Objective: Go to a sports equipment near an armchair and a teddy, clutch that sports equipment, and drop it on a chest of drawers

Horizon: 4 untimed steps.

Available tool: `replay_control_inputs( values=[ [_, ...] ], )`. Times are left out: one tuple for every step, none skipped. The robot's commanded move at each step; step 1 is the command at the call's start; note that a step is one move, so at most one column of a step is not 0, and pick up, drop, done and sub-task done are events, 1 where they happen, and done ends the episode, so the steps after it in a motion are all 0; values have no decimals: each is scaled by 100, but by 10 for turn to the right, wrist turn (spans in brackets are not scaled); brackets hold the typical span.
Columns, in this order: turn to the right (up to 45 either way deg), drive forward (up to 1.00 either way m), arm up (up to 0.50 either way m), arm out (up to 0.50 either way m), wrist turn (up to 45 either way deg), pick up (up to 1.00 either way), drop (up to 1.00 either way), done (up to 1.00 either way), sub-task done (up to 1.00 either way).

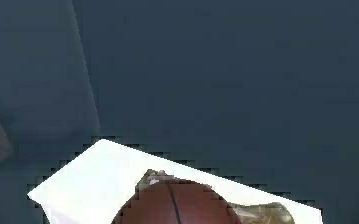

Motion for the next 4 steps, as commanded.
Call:
replay_control_inputs(
  values=[
    [-450,0,0,0,0,0,0,0,0],
    [-450,0,0,0,0,0,0,0,0],
    [-60,0,0,0,0,0,0,0,0],
    [0,0,0,18,0,0,0,0,0]
  ],
)
